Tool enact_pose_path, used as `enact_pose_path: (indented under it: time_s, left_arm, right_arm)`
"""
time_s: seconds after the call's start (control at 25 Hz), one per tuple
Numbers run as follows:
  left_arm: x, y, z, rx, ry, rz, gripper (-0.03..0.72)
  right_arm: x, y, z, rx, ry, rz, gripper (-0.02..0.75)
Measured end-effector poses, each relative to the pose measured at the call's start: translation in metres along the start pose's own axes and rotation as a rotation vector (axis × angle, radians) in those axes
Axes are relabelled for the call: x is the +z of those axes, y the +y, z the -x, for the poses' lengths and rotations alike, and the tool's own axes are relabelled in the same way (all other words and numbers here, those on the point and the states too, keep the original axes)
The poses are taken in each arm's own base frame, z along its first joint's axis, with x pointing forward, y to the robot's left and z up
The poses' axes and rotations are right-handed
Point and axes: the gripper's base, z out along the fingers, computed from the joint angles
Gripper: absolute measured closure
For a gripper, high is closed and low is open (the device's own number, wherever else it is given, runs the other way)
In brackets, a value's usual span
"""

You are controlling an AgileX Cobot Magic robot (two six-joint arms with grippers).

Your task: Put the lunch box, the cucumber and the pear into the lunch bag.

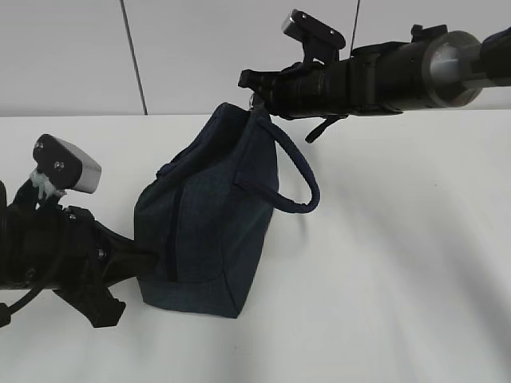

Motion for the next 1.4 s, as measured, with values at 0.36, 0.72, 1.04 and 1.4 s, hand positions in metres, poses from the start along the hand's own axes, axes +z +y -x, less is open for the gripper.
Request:
enact_pose_path:
  time_s: [0.36,0.72,1.04,1.4]
  left_arm:
    - [-0.003,-0.001,-0.003,0.001,0.011,0.019,0.582]
    - [-0.027,-0.002,0.007,-0.005,-0.031,0.126,0.319]
    - [-0.073,-0.008,0.018,-0.106,-0.103,0.279,0.318]
    - [-0.099,-0.025,-0.008,-0.235,0.153,0.271,0.337]
  right_arm:
    - [-0.009,0.004,0.011,-0.072,-0.017,0.045,0.379]
    - [-0.074,0.052,0.062,-0.421,-0.123,0.152,0.237]
    - [-0.130,0.064,0.047,-0.537,0.048,0.175,0.306]
    - [-0.182,0.043,0.003,-0.468,0.393,0.015,0.325]
